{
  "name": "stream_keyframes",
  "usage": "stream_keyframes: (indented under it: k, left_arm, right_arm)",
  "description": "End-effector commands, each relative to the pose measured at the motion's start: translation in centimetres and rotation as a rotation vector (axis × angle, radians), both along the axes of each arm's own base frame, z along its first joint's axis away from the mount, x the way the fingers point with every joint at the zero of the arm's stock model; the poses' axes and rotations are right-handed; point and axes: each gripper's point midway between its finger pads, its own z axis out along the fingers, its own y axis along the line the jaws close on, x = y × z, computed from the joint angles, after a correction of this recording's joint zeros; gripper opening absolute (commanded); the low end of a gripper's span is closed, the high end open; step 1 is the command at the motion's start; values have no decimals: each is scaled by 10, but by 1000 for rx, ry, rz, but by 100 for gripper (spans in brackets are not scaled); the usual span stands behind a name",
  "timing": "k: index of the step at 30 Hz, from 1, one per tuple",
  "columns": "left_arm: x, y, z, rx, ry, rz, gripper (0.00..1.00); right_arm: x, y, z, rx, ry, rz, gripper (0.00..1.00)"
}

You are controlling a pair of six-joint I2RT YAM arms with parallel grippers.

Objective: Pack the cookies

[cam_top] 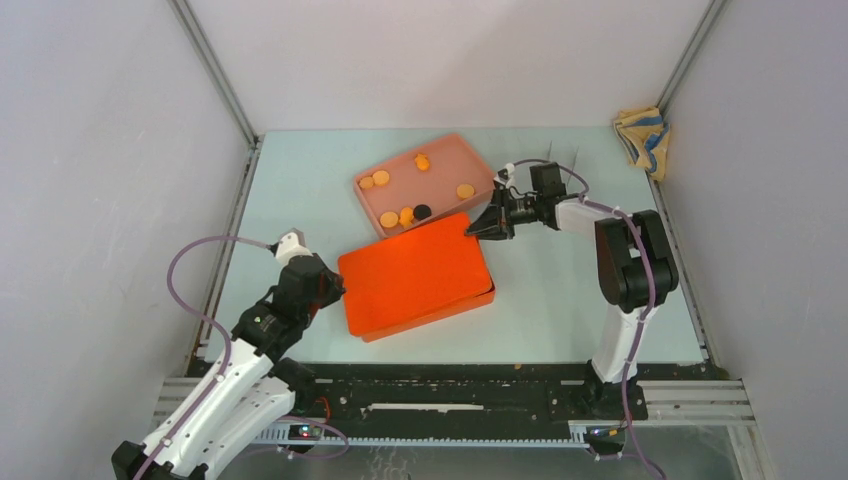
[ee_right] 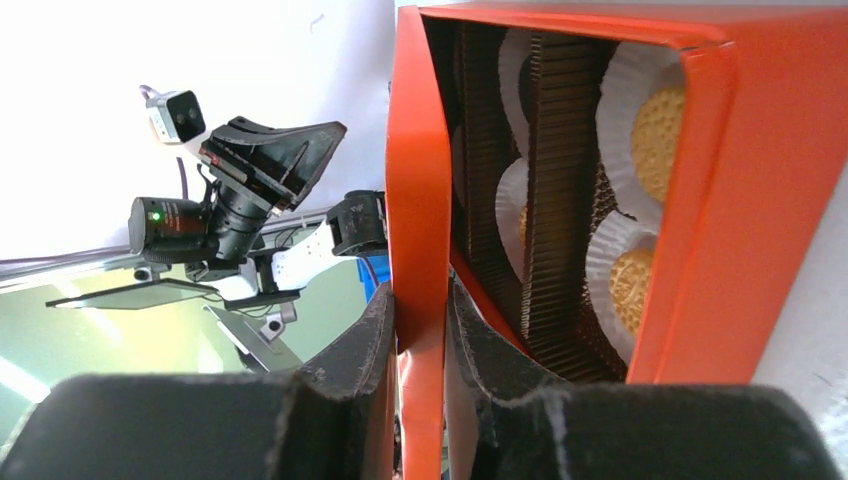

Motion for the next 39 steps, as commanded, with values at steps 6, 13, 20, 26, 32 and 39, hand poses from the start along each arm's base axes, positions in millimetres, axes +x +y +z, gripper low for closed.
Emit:
stream_keyframes:
  k: [6, 13, 20, 26, 32, 39]
  left_arm:
    - [-5, -3, -18, -6, 39, -20, 0]
    - [-10, -14, -41, -44, 80, -58, 0]
    - [-11, -24, -55, -85, 102, -82, 0]
    - [-10, -18, -31, -93, 42, -58, 0]
    - [-5, -24, -32, -101, 46, -75, 0]
    - [2, -37, -47, -109, 78, -112, 0]
  right_arm:
    - [22, -29, -30, 14, 79, -14, 4]
    - [33, -32, -36, 6, 65, -6, 5]
    - [30, -34, -46, -12, 82, 19, 5]
    - [22, -36, -49, -34, 78, 32, 4]
    - [12, -36, -42, -56, 47, 33, 4]
    - [8, -40, -30, -71, 14, 25, 3]
